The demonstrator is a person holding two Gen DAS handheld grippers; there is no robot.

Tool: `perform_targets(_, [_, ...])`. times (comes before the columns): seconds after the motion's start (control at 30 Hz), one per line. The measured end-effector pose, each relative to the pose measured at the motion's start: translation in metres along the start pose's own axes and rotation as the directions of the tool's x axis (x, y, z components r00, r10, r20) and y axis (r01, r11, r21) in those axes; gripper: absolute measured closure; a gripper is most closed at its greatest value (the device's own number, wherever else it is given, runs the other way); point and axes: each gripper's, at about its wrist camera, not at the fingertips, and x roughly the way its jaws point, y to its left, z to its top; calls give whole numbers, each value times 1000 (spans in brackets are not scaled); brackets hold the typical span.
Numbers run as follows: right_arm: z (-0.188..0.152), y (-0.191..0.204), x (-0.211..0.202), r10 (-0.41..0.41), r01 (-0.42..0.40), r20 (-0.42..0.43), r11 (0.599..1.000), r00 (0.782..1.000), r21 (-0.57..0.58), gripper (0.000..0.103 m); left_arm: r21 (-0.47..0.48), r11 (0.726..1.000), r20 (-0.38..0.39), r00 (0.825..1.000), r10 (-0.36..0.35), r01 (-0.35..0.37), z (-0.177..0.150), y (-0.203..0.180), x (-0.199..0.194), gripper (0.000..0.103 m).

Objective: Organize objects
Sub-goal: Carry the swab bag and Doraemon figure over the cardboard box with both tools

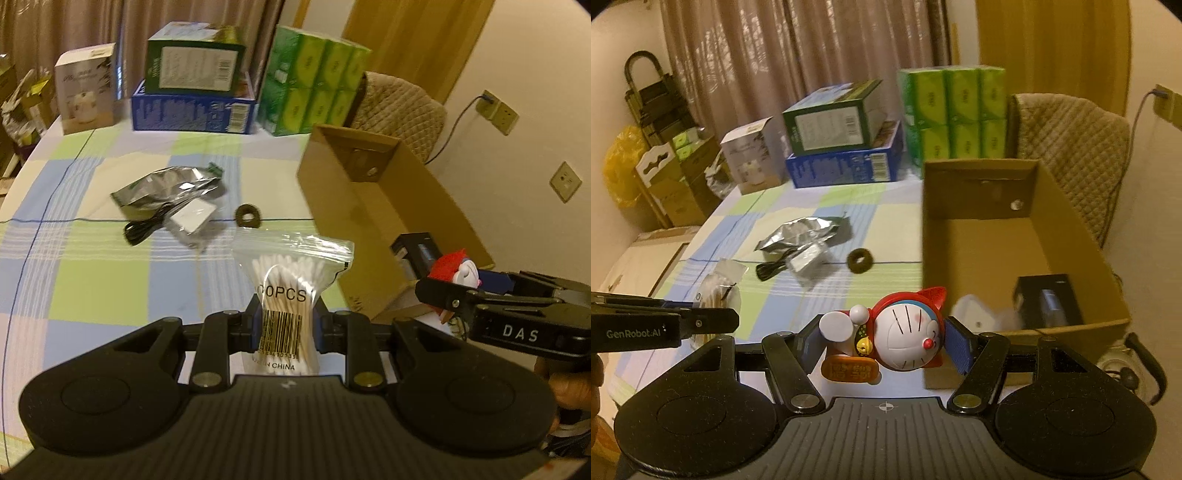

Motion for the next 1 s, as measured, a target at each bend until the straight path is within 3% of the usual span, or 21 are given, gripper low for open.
perform_targets(1.0, [21,-114,-9,-104,101,31,992,994,78,39,89,991,-22,995,-99,101,35,-99,52,81])
